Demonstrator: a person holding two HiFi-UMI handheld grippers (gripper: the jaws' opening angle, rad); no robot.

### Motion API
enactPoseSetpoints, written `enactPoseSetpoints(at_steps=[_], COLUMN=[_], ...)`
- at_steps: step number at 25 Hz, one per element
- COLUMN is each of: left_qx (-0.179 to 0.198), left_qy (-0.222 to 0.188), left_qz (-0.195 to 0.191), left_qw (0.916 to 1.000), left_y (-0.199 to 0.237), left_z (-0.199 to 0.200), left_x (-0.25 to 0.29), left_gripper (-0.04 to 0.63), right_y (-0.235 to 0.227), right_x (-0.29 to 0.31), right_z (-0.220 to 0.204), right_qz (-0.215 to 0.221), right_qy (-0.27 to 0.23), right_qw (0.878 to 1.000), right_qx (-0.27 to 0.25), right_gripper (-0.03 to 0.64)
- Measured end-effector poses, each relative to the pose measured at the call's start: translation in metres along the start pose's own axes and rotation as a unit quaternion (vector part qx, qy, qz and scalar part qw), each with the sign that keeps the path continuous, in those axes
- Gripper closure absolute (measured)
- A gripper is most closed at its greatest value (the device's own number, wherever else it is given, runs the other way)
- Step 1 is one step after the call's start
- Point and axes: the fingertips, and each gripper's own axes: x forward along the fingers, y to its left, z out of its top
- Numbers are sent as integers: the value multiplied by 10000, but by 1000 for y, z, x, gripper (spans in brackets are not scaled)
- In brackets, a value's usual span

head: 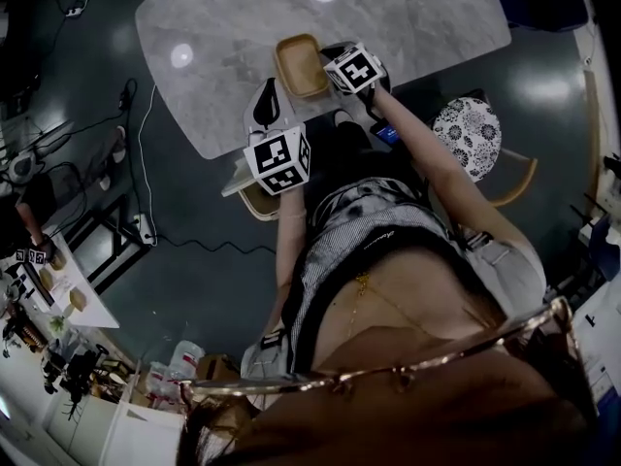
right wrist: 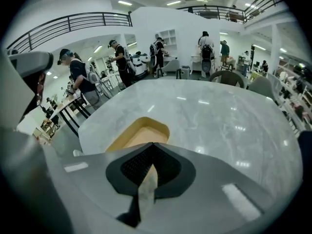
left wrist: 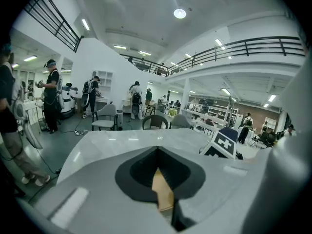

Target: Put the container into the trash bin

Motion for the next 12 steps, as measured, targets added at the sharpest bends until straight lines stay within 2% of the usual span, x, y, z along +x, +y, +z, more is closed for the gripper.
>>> enactPoseSetpoints(at_steps=[3, 6, 12], left_qx=[-54, -123, -233], left_qy=[13, 13, 36], left_qz=[40, 104, 230], left_qw=[10000, 9999, 9995], left_y=[4, 8, 15], left_z=[-2, -5, -13], left_x=[-2, -4, -14], left_gripper=[595, 595, 595], right_y=[-6, -6, -5], right_x=[6, 17, 32], right_z=[-7, -18, -36], right_qz=[-102, -8, 28], right_qy=[275, 576, 958], right_qw=[9995, 9980, 9944], right_qx=[99, 256, 448], right_gripper=[547, 481, 486])
